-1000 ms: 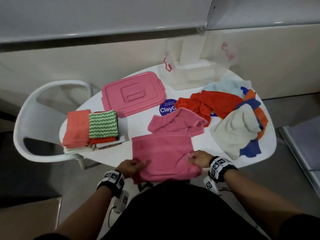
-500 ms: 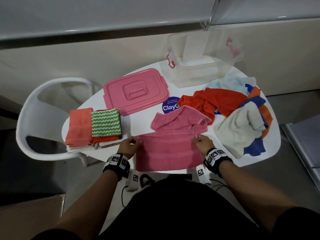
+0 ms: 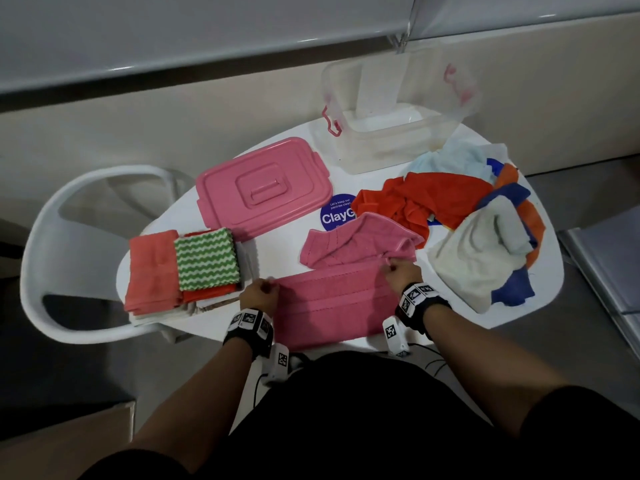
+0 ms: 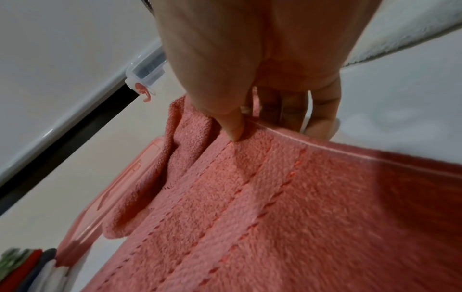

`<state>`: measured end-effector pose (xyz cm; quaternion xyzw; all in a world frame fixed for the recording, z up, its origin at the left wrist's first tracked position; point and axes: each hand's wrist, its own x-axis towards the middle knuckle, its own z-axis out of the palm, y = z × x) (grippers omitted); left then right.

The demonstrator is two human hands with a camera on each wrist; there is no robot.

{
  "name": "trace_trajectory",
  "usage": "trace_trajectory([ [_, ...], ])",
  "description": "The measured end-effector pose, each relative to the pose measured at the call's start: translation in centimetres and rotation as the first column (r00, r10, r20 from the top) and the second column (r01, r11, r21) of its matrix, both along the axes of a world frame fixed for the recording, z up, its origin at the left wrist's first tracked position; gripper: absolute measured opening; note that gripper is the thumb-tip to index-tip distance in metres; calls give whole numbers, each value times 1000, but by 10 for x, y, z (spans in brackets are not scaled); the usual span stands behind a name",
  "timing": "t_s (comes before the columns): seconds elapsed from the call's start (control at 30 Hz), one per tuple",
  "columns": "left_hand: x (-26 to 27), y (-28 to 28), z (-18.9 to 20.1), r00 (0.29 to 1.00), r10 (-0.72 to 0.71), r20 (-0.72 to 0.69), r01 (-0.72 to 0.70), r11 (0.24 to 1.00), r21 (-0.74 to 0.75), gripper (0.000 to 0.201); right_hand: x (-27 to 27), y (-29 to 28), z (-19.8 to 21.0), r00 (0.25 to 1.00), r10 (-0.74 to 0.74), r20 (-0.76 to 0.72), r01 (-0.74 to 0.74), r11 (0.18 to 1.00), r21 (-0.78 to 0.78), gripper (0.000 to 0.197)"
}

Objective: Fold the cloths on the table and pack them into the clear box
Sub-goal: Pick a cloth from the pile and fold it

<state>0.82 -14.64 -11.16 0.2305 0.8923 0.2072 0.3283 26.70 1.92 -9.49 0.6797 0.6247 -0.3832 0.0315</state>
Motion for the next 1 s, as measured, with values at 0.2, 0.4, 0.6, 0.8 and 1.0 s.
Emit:
trace_trajectory([
  [0.2,10,2,1,975,-172,-141,168,985,-43,15,15,-3,-6,995,1,101,0,1000,-11,45],
  [0.4,18,-12,1,952,-234,-196,176,946,-272,50,27,-17,3,993,37,117,-46,996,80,49],
  [0.6,25,-20,-9,983,-161,-88,150,981,-123,36,22,-40,-2,838,519,-169,-537,839,-86,21],
  [0.8,28,-25,-3,993,81,87,-89,991,99,24,22,-45,-7,784,612,-104,-618,758,-209,35],
  [1.0,23,-32,-5,967,142,214,-186,962,202,15,21,-44,-5,908,413,-67,-415,910,-18,28],
])
